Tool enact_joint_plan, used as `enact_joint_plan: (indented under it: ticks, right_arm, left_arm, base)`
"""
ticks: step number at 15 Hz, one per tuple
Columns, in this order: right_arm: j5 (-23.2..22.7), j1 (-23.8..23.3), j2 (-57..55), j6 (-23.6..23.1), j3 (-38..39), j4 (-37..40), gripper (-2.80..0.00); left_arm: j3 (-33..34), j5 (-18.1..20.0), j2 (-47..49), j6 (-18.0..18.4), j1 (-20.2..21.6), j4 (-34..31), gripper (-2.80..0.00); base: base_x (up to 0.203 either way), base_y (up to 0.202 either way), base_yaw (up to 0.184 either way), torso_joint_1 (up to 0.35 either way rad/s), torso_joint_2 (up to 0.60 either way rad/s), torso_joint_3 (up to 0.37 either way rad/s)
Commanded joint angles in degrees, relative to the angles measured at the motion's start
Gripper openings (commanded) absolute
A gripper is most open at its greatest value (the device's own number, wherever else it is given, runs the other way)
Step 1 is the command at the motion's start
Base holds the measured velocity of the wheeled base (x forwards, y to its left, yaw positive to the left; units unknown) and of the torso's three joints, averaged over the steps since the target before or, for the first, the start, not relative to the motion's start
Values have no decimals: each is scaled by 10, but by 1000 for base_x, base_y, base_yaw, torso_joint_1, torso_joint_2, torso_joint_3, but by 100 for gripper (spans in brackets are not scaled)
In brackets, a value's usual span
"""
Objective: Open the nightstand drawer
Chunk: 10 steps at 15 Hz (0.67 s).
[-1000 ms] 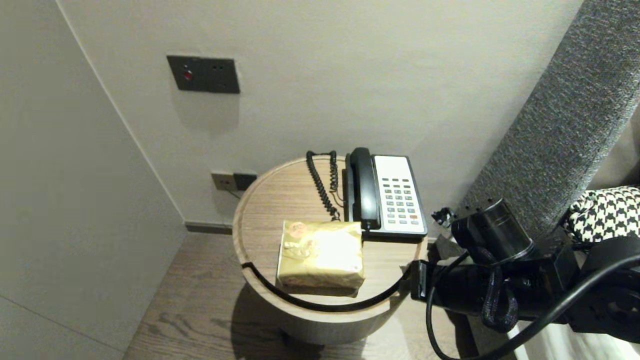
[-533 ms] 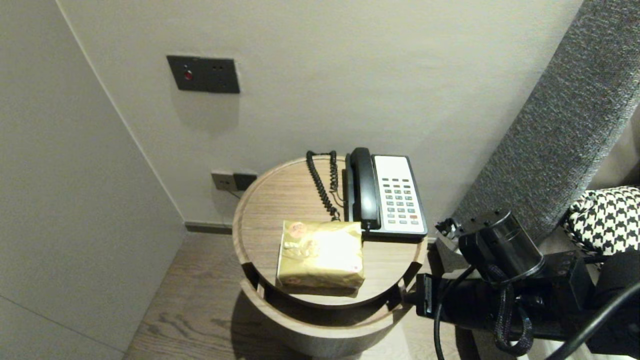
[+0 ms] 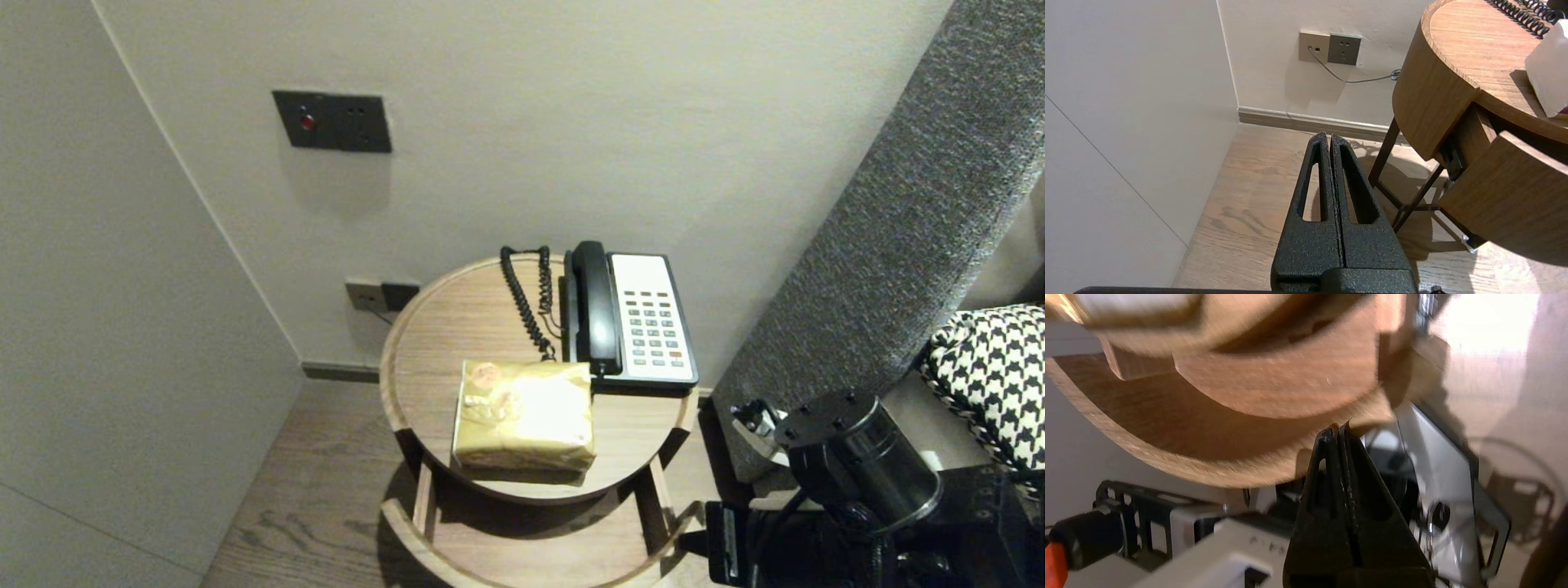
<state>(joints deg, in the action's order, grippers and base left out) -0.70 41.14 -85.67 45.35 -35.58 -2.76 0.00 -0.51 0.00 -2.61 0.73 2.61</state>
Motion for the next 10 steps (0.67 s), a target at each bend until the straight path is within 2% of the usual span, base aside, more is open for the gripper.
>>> enact_joint_plan:
  ticks: [1, 5, 10]
  right_arm:
    - [-5, 11, 34, 7, 20, -2, -280]
    - [-6, 22, 97, 8, 67, -1, -280]
    - [-6, 16, 106, 5, 32, -3, -280]
  left_arm:
    - [0, 0, -1, 0, 0, 0, -280]
    - [0, 0, -1, 0, 0, 0, -280]
    - [0, 0, -1, 0, 1, 0, -280]
  base:
    - [0, 0, 0, 0, 0, 0]
    - [0, 0, 0, 0, 0, 0]
    - [0, 0, 0, 0, 0, 0]
